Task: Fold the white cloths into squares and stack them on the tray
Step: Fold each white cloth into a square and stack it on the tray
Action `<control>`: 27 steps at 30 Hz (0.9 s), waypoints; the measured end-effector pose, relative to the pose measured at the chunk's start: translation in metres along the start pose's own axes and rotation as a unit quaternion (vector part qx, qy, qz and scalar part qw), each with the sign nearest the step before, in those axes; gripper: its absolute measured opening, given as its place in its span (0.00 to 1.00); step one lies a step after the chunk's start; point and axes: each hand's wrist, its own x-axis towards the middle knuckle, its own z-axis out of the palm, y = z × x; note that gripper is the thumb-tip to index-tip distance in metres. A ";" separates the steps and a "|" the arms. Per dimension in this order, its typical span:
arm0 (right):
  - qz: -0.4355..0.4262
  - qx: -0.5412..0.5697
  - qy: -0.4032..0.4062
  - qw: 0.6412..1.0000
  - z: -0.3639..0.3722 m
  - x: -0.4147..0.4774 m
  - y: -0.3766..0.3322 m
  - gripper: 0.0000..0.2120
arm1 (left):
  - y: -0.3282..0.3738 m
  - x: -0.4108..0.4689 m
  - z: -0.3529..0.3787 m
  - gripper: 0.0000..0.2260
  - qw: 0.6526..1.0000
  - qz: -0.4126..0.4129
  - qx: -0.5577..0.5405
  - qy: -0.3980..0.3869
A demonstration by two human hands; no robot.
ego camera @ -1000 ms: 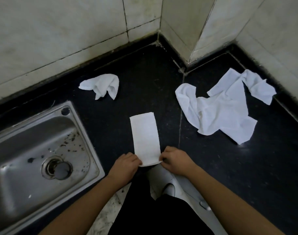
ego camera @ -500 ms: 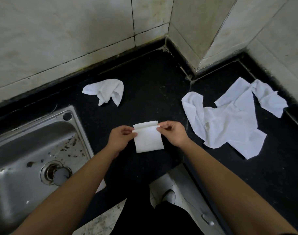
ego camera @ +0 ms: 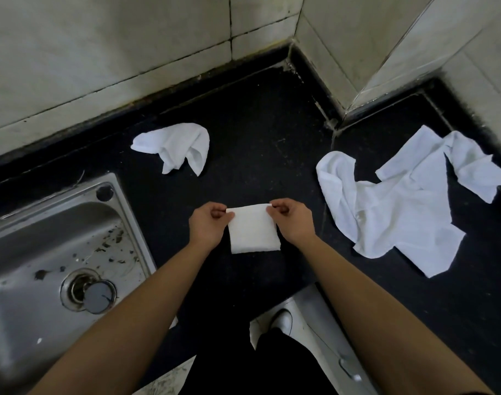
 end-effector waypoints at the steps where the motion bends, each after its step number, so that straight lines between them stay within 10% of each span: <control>1: 0.001 0.000 -0.001 1.000 -0.001 0.000 -0.001 0.13 | 0.001 -0.002 0.000 0.10 1.000 0.008 0.006 0.002; 27: 0.012 0.054 -0.078 0.995 -0.001 -0.057 0.039 0.22 | -0.032 -0.076 0.010 0.21 0.998 0.020 0.054 -0.021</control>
